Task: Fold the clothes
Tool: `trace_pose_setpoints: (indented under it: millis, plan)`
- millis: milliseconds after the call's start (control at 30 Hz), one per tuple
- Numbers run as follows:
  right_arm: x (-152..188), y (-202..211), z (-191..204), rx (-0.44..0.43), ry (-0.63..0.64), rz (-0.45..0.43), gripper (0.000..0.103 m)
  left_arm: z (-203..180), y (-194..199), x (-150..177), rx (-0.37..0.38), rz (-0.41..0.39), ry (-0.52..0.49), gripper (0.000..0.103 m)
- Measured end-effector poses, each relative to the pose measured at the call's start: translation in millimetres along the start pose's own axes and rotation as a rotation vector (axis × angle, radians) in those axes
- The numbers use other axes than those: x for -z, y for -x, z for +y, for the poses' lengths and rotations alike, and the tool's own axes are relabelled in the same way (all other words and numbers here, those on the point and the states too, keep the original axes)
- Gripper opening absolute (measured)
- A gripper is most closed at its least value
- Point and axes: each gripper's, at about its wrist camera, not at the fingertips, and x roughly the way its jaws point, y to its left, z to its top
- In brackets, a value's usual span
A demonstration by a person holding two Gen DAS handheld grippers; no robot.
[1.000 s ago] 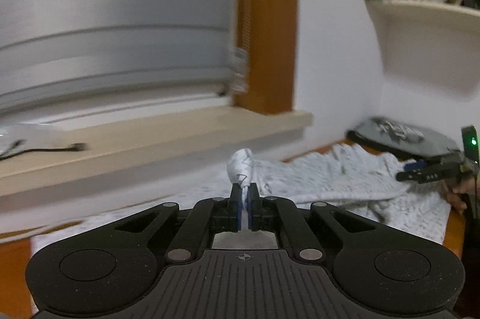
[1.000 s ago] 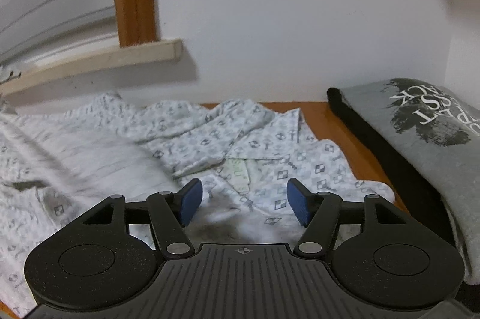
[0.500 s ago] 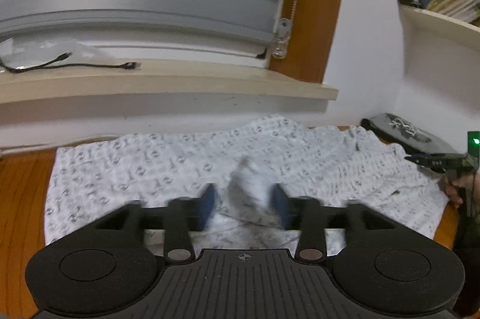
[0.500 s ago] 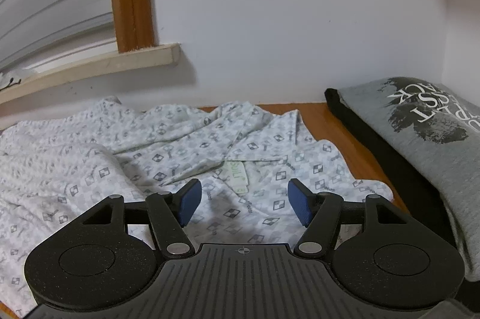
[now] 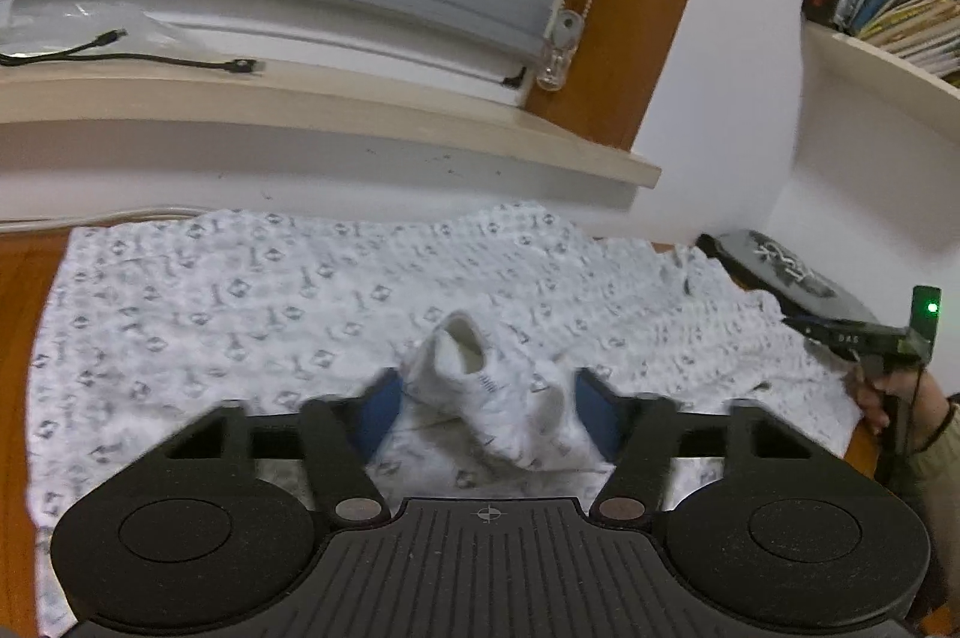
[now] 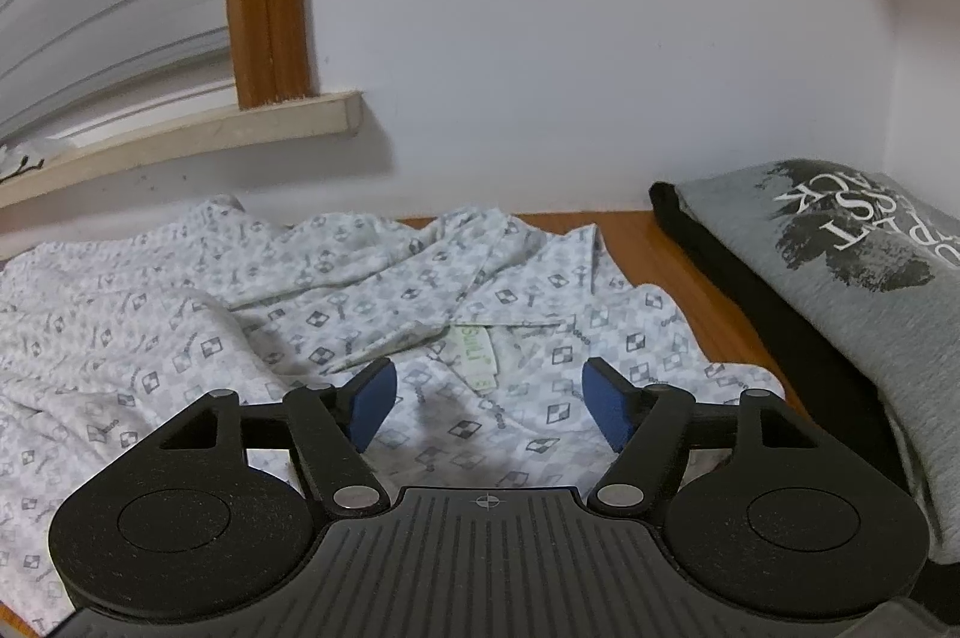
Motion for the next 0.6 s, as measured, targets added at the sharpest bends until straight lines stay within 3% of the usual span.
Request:
trace_pose_setpoints:
  millis: [100,200,233,300,367,400,600]
  plan:
    - [2.1,13.5,-0.6,-0.030,0.012,-0.037,0.068,-3.0,-4.8,-3.2,-0.010,-0.005,-0.005,0.044]
    - [4.7,32.8,-4.2,-0.046,0.051,-0.039,0.063,-4.3,-8.8,-5.3,-0.017,-0.005,-0.007,0.031]
    - [6.8,40.8,-6.3,-0.065,0.076,-0.035,0.057,-4.2,-9.9,-5.9,-0.021,-0.008,-0.005,0.025]
    - [10.6,51.5,-5.0,-0.072,0.134,-0.016,0.049,-3.7,-12.0,-7.2,-0.025,-0.014,-0.002,0.023]
    - [14.1,58.2,1.7,-0.088,0.185,0.010,0.029,-2.7,-14.4,-9.1,-0.027,-0.019,0.001,0.018]
    - [14.7,60.1,6.4,-0.105,0.202,0.018,0.026,-2.3,-15.4,-10.0,-0.030,-0.023,0.000,0.018]
    - [12.0,51.6,38.2,-0.204,0.301,0.068,0.027,-2.4,-19.5,-17.3,-0.044,-0.039,-0.005,0.009]
